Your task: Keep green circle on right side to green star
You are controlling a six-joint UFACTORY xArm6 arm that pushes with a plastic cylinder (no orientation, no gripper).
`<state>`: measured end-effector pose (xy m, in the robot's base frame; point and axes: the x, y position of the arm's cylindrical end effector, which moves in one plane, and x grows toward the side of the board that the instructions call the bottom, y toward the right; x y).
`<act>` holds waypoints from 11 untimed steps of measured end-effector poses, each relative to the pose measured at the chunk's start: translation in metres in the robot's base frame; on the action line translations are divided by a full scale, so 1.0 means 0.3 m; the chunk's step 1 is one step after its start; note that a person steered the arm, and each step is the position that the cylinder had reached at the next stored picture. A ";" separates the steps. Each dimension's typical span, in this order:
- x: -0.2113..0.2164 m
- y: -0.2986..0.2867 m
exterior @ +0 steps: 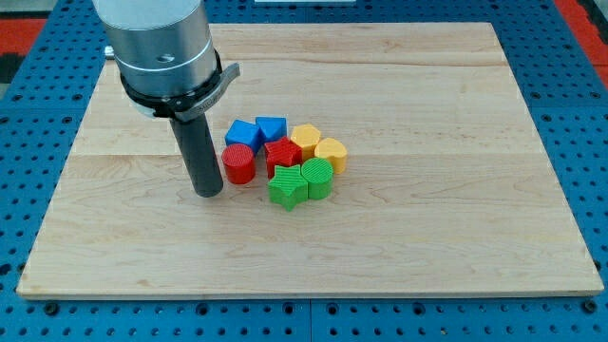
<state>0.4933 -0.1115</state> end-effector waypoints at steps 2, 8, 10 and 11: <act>0.000 0.012; 0.051 0.377; -0.007 0.504; -0.100 0.504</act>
